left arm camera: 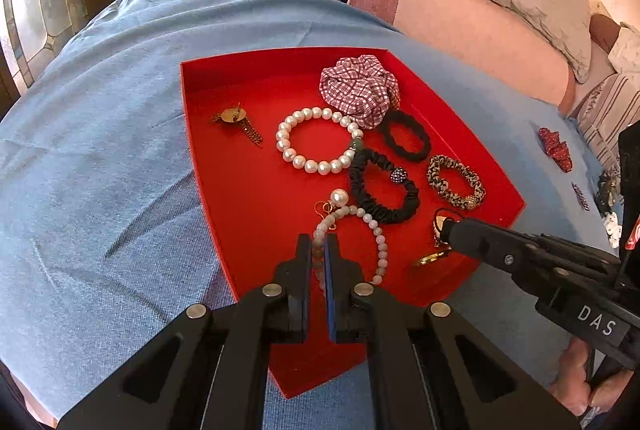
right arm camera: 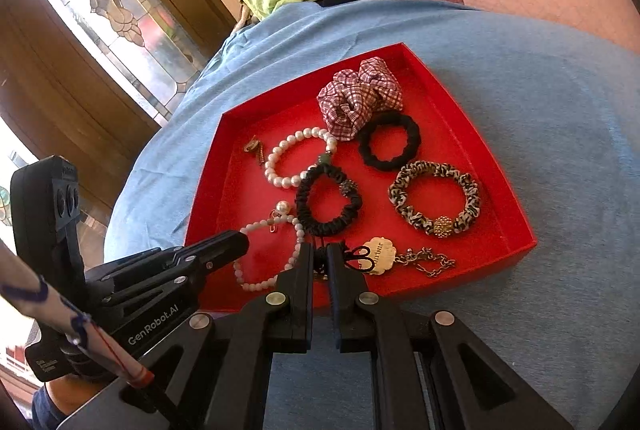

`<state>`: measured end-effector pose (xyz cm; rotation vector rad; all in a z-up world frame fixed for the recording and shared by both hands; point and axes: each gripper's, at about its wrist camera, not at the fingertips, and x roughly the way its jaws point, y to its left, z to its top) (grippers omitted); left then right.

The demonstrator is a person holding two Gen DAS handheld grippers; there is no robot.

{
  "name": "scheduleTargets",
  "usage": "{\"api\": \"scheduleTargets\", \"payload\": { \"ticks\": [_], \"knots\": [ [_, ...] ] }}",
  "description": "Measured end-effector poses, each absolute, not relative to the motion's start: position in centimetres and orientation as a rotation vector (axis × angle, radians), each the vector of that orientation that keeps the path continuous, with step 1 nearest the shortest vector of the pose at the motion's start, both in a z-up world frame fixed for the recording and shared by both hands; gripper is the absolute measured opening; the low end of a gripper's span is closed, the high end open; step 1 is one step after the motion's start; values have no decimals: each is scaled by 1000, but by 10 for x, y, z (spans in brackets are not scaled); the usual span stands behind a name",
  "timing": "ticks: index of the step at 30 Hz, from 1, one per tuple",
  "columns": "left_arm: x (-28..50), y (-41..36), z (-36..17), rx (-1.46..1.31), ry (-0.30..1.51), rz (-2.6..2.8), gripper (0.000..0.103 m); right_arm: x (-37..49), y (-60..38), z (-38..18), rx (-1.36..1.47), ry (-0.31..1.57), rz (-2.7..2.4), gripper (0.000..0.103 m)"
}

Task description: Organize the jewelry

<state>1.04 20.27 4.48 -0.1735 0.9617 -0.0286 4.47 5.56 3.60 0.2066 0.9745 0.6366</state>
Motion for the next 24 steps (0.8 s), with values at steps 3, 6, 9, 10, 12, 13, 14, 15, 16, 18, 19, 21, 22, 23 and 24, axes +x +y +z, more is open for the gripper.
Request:
{"api": "scheduleTargets", "payload": {
  "ticks": [3, 6, 9, 10, 12, 13, 14, 15, 16, 18, 19, 21, 22, 23, 24],
  "knots": [
    [11, 203, 45, -170, 963, -25, 6, 44, 55, 36, 206, 977, 634, 8],
    [10, 203, 47, -169, 953, -16, 17, 44, 52, 39, 210, 976, 635, 9],
    [6, 202, 53, -167, 915, 6, 37, 43, 47, 44, 213, 960, 631, 14],
    [4, 202, 56, -163, 898, 18, 39, 42, 45, 47, 212, 951, 628, 17],
    [-1, 200, 63, -151, 863, 35, 43, 37, 38, 55, 208, 924, 614, 33],
    [-5, 199, 68, -141, 840, 53, 50, 33, 34, 61, 203, 903, 603, 35],
    [-10, 197, 73, -129, 808, 78, 60, 27, 31, 68, 189, 875, 587, 35],
    [-15, 196, 79, -121, 777, 96, 66, 22, 29, 75, 165, 850, 566, 38],
    [-22, 195, 85, -116, 743, 115, 73, 15, 26, 83, 130, 823, 535, 42],
    [-39, 193, 98, -111, 666, 138, 79, -3, 22, 98, 69, 756, 477, 62],
    [-46, 190, 103, -104, 637, 145, 84, -14, 20, 104, 36, 716, 452, 67],
    [-62, 185, 110, -92, 596, 169, 88, -35, 17, 115, -38, 651, 387, 82],
    [-72, 183, 112, -92, 585, 178, 89, -48, 16, 119, -80, 613, 349, 84],
    [-78, 181, 113, -90, 584, 184, 90, -58, 15, 121, -106, 590, 323, 89],
    [-88, 177, 114, -83, 589, 199, 91, -69, 14, 122, -132, 571, 291, 92]
  ]
}}
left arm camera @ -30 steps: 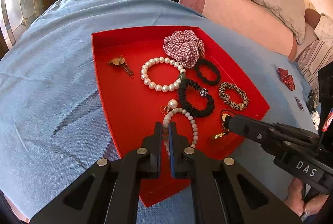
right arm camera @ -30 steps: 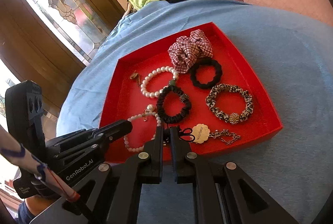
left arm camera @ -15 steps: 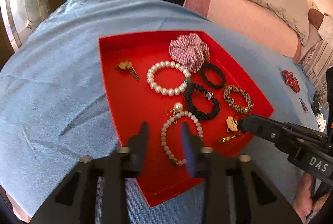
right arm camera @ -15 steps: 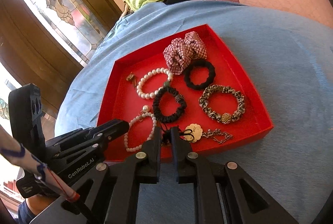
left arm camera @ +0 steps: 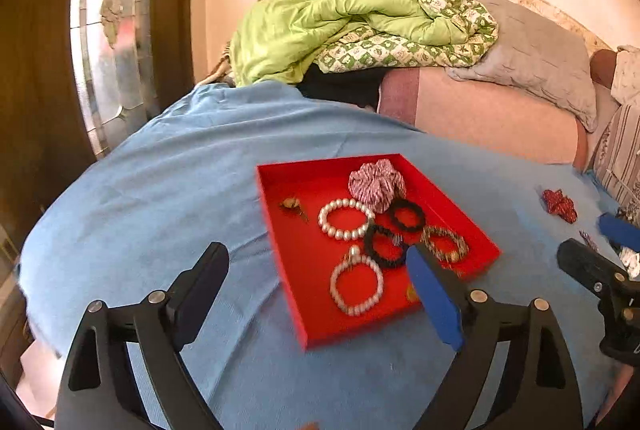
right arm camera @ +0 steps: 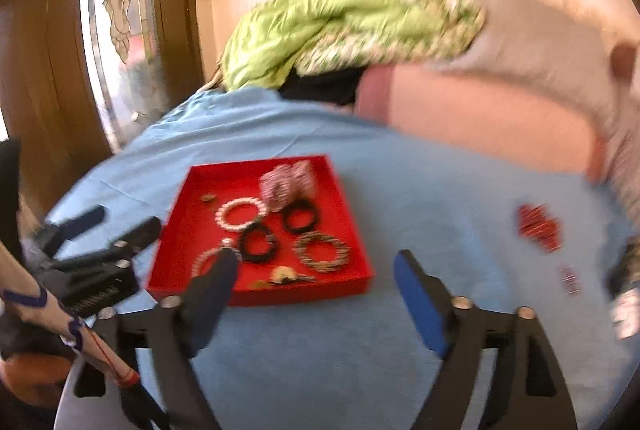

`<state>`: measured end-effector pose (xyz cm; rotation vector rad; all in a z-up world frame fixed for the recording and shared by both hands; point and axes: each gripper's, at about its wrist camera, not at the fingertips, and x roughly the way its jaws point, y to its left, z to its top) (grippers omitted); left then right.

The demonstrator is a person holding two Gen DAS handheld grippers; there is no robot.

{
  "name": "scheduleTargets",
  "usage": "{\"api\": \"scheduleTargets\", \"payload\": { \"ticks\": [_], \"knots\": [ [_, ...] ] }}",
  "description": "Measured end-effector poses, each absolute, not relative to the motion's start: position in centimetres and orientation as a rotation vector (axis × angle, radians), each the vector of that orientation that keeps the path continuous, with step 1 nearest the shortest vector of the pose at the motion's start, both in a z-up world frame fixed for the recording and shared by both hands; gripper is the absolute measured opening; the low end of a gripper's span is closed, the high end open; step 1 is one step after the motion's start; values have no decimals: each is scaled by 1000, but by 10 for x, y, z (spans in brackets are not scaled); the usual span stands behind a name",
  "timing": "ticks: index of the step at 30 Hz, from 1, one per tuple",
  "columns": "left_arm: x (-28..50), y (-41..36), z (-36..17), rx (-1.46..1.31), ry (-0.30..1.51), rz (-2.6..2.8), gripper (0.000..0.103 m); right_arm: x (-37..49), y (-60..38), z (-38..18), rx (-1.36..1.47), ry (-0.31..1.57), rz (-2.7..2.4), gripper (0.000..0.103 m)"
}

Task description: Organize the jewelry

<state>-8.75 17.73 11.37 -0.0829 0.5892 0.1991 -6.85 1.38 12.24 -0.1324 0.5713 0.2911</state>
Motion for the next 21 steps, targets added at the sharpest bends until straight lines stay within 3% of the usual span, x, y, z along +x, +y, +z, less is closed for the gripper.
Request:
{"api": "scheduleTargets", "payload": {
  "ticks": [2, 7, 13, 21],
  "knots": [
    [-102, 171, 114, -61, 597, 218, 98, -84, 9, 122, -161, 554, 244, 94],
    [-150, 156, 113, -42, 596, 167, 102, -130, -6, 113, -190, 528, 184, 95],
    [-185, 144, 106, -42, 573, 259, 102, -162, -17, 99, -207, 555, 186, 96],
    [-177, 141, 103, 5, 655, 176, 102, -158, -24, 90, -178, 590, 176, 96]
  ]
}}
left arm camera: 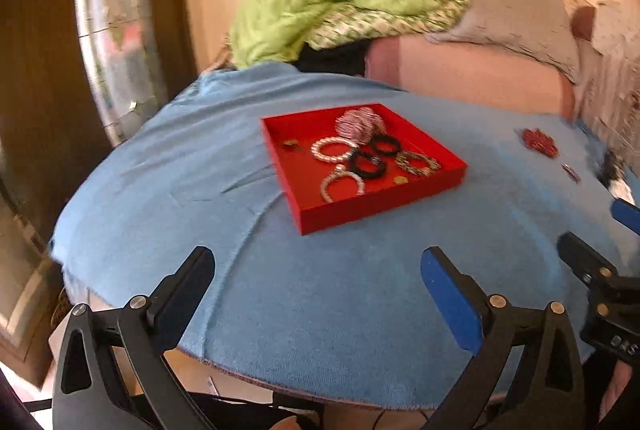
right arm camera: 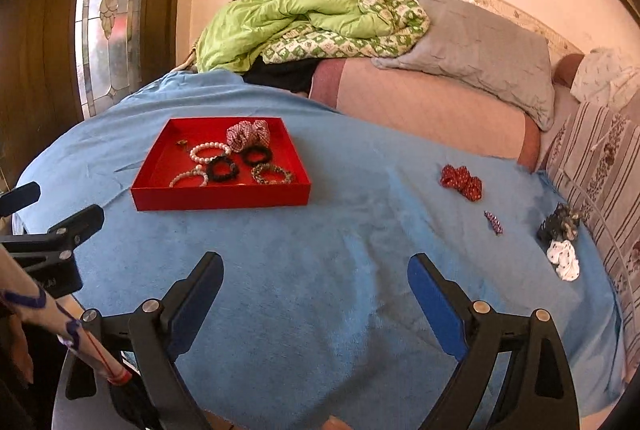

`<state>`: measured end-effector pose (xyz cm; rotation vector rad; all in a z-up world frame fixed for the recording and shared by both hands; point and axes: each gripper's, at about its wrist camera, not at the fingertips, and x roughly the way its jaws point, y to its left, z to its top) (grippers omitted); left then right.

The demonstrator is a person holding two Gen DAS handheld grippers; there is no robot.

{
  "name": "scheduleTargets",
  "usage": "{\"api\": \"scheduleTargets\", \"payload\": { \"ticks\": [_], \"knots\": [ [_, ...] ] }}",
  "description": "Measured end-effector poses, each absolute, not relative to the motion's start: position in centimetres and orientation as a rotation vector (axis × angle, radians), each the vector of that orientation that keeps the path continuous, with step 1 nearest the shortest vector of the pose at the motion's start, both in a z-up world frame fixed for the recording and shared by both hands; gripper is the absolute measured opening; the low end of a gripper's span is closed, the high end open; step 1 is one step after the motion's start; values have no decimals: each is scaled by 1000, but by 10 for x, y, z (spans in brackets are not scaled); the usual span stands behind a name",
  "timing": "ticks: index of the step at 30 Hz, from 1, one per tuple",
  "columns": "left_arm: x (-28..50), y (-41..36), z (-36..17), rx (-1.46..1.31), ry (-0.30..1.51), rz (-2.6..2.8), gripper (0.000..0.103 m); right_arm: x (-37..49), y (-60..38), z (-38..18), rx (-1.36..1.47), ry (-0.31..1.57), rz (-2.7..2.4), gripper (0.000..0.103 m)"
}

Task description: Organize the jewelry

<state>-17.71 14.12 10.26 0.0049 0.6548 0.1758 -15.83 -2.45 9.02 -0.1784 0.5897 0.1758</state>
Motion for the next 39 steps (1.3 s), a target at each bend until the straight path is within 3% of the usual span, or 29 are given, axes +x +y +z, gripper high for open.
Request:
{"api": "scheduleTargets", "payload": {
  "ticks": [39],
  "knots": [
    [-169, 152, 96, -20, 691, 249, 102, -149, -10, 73, -220, 642, 195, 96]
  ]
}}
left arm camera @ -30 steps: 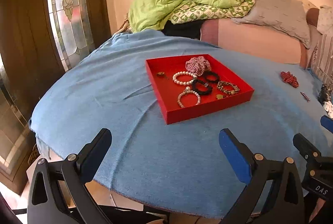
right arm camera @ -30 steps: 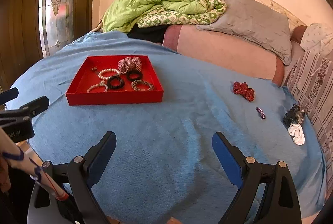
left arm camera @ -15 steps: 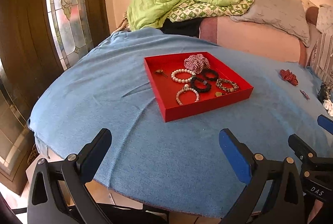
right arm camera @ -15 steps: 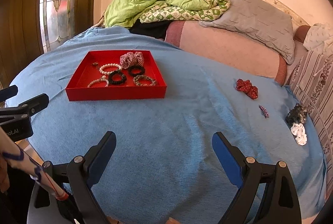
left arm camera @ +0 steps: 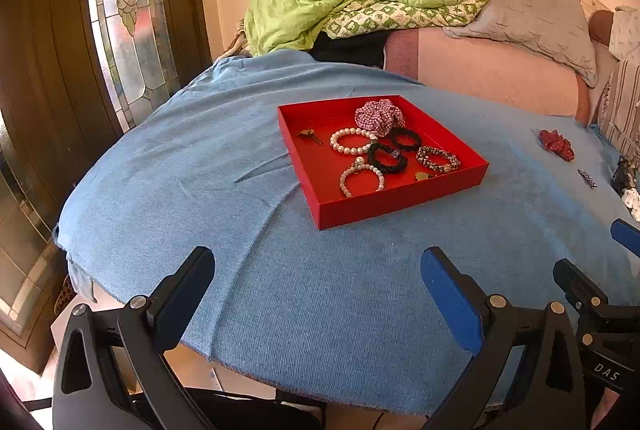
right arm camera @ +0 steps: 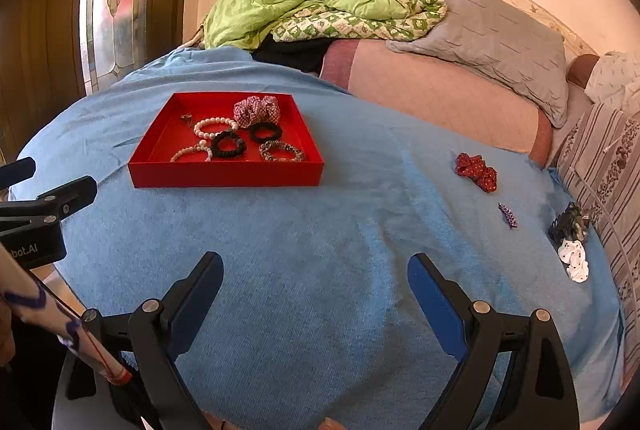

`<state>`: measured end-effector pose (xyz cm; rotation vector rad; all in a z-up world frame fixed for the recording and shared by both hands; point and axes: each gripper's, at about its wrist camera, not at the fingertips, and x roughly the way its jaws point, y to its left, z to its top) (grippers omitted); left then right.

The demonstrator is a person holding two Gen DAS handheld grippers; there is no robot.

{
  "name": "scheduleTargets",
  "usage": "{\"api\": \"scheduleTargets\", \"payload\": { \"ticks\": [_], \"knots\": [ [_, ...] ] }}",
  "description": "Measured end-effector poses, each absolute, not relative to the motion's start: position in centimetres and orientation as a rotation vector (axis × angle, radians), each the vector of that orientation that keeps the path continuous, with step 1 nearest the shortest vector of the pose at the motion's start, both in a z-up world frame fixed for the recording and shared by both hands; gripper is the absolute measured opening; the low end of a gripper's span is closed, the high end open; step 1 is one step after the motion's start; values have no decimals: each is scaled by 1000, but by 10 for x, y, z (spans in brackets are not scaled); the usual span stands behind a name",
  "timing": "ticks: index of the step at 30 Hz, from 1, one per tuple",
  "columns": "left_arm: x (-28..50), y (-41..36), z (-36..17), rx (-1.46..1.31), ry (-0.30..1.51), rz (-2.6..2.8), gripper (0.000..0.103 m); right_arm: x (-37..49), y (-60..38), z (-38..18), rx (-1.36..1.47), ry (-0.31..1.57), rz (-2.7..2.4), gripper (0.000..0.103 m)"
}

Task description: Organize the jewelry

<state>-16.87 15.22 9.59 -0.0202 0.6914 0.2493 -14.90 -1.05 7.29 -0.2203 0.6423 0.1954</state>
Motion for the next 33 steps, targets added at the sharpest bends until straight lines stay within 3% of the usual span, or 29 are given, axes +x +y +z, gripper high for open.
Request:
{"api": "scheduleTargets", "payload": {
  "ticks": [33],
  "knots": [
    [-169, 154, 94, -15, 701, 248, 102, -147, -7, 67, -243, 659, 197, 96]
  ]
}}
